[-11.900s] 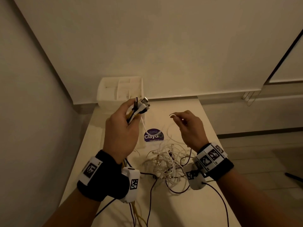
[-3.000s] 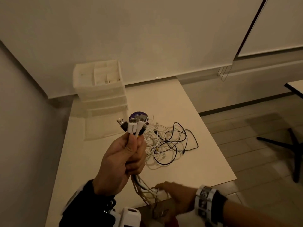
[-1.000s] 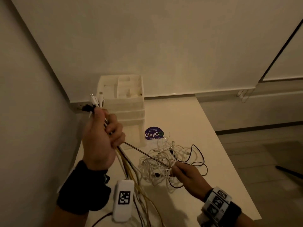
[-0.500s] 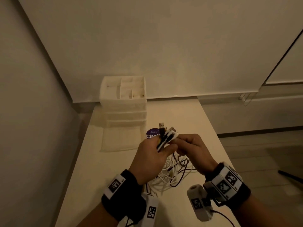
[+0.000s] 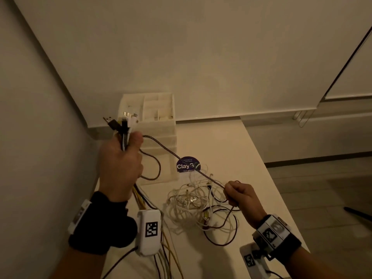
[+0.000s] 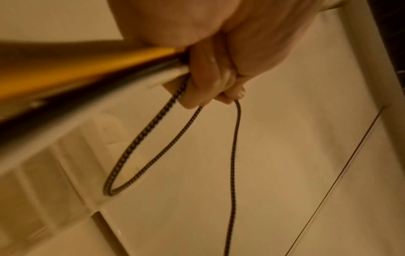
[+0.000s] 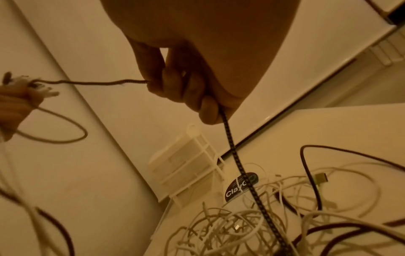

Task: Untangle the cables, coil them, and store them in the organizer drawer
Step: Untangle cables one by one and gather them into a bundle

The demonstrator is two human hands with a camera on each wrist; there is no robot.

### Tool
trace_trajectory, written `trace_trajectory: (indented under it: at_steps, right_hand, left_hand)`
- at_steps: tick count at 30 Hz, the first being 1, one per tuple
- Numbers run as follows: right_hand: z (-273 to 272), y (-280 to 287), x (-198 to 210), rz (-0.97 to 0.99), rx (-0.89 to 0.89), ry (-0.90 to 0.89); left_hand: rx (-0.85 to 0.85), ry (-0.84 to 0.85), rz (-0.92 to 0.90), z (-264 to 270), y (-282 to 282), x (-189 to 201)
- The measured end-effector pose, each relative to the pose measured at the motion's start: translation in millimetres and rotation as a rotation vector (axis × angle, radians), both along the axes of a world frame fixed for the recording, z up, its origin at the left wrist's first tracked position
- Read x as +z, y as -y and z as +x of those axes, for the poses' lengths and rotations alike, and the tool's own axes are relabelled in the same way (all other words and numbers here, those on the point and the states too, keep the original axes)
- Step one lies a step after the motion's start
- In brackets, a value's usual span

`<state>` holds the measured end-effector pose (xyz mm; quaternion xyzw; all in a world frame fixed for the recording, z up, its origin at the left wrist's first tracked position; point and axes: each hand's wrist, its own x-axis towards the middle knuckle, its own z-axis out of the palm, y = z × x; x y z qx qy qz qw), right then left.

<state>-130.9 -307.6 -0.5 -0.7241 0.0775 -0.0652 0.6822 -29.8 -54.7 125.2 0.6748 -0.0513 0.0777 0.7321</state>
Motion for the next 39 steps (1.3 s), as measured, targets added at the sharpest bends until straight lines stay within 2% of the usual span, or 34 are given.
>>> trace_trajectory:
  at_steps: [4, 6, 9, 11, 15, 17, 20, 22, 25, 27, 30, 32, 34, 36, 39]
  right_hand:
    - [0.6, 4.4, -4.4, 0.057, -0.050, 0.004]
    - [-4.0, 7.5, -3.9, 0.052, 0.014, 0.019]
    - [-16.2, 6.5, -9.5, -0.073, 0.149, 0.016]
    - [-21.7, 2.7, -15.0, -0.145, 0.124, -0.012]
    - [-19.1, -9.0, -8.2, -0.166, 0.011, -0.042]
    - [-16.7, -16.4, 7.4, -0.186, -0.015, -0.039]
    - [-14.8, -29.5, 40.7, -0.097, 0.073, 0.057]
    - [-14.5, -38.8, 62.9, 0.049, 0.152, 0.134]
    - [-15.2, -45.1, 81.9, 0.142, 0.207, 0.147]
    - [-19.4, -45.3, 80.8, 0.139, 0.238, 0.116]
    - [-35.3, -39.8, 60.6, 0.148, 0.239, 0.021]
    - [-52.5, -33.9, 42.6, 0.105, 0.206, -0.062]
    - [-71.3, -30.5, 25.6, 0.052, 0.198, -0.143]
    - [-87.4, -30.7, 14.1, 0.016, 0.182, -0.202]
    - [-116.4, -25.4, 3.3, 0.057, 0.199, -0.292]
  left_hand:
    - [-0.025, -0.016, -0.028, -17.3, -4.4, -6.5]
    - [0.058, -0.002, -0.081, -20.6, -11.5, -3.4]
    - [0.183, 0.032, -0.131, -17.4, -27.1, 6.1]
    - [0.225, 0.069, -0.043, -14.8, -33.1, 6.3]
    - [0.364, 0.214, 0.369, -26.9, -25.0, 4.2]
    - [0.273, 0.228, 0.443, -43.3, -4.7, 2.2]
    - [-0.171, 0.166, 0.495, -66.6, 30.3, -13.8]
    - [-0.342, 0.152, 0.504, -72.5, 43.2, -27.8]
    - [-0.361, 0.203, 0.483, -74.2, 47.0, -33.6]
    - [-0.287, 0.273, 0.486, -72.3, 42.6, -26.7]
    - [-0.138, 0.204, 0.413, -57.7, 26.5, -16.3]
    - [-0.113, 0.156, 0.349, -47.9, 14.4, -12.4]
    - [-0.165, 0.161, 0.424, -49.2, 9.8, -11.1]
    - [-0.291, 0.144, 0.473, -60.3, 11.1, -11.9]
    - [-0.434, 0.074, 0.327, -65.3, 4.7, -19.2]
